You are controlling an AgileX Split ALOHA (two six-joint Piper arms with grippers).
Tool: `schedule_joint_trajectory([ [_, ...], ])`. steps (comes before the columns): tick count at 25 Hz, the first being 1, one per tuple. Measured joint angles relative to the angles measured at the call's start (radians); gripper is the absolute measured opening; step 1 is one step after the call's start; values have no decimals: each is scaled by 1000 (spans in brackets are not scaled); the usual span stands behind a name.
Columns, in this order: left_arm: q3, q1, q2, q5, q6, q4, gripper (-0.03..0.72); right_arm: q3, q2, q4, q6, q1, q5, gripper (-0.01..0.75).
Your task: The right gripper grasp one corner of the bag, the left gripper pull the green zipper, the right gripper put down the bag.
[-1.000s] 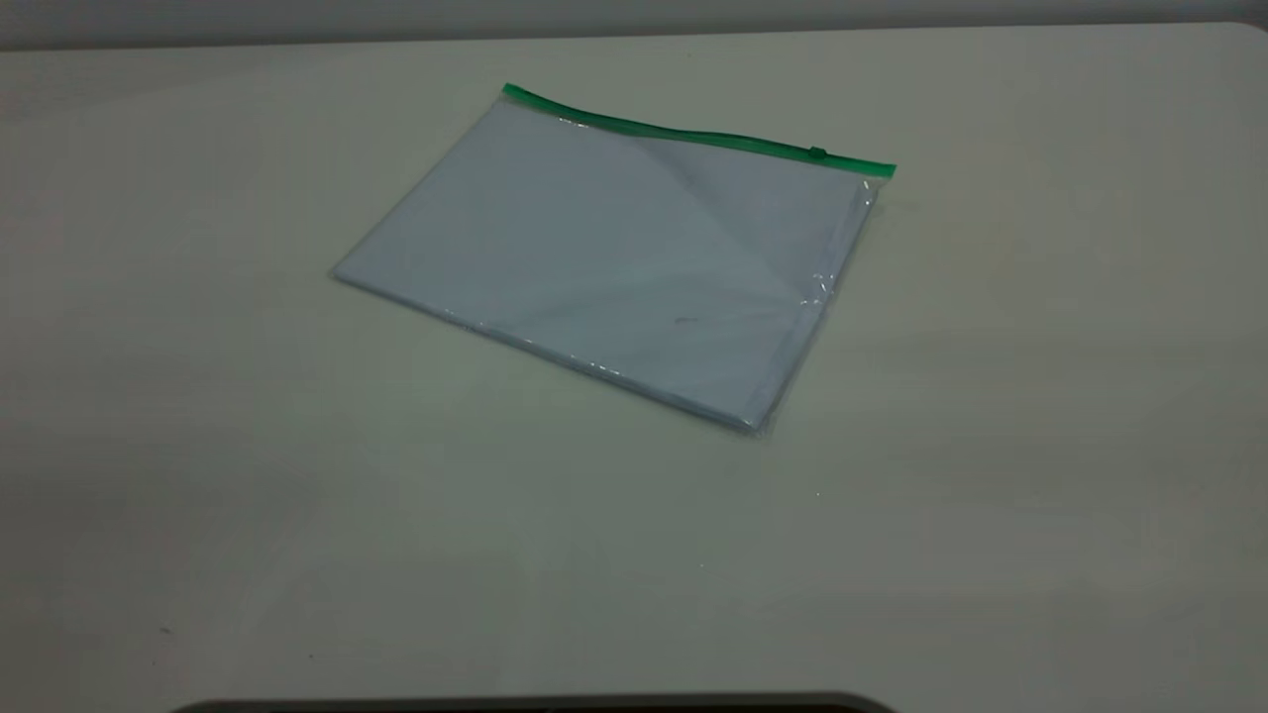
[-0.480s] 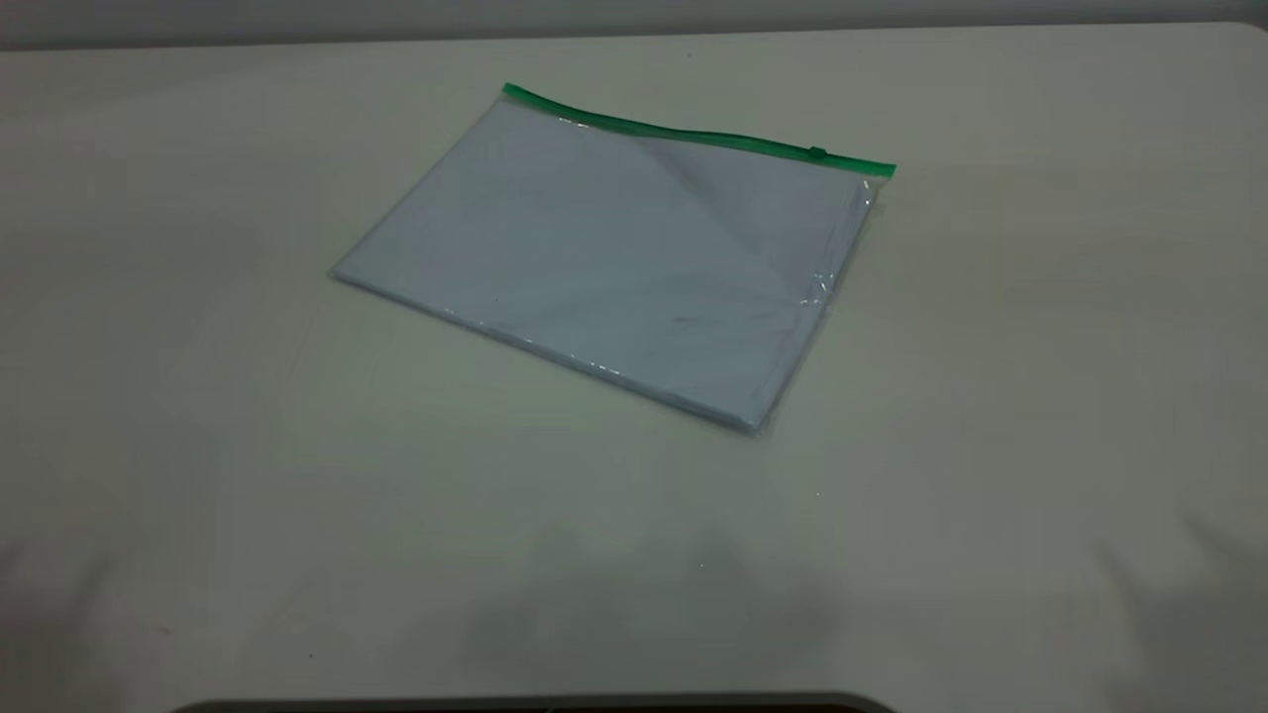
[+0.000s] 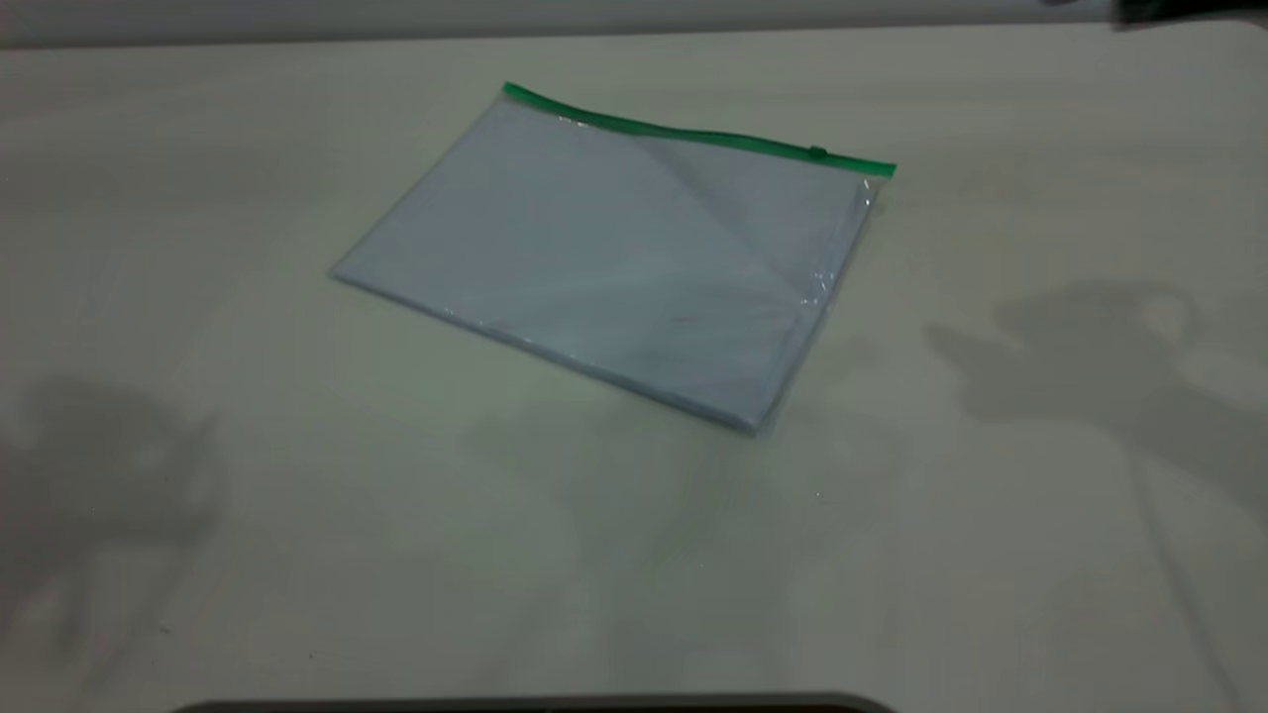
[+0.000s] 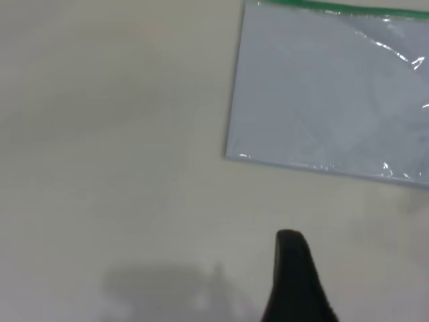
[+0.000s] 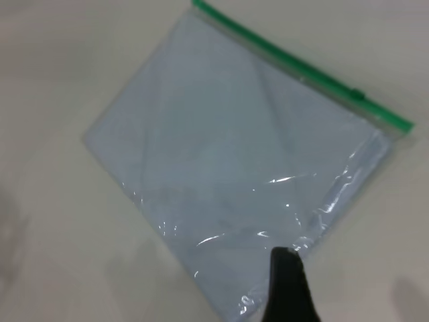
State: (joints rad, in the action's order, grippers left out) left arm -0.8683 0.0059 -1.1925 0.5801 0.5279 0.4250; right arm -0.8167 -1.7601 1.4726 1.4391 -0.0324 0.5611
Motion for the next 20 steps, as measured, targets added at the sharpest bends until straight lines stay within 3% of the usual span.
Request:
schedule_joint_trajectory([
  [7,-5,0,-39,-4,4,3,548,-313,-423,15,23,0,114,561],
  [20,-5,0,-39,-4,3,4,548,-743,-792,-137,-26,-12,139,561],
])
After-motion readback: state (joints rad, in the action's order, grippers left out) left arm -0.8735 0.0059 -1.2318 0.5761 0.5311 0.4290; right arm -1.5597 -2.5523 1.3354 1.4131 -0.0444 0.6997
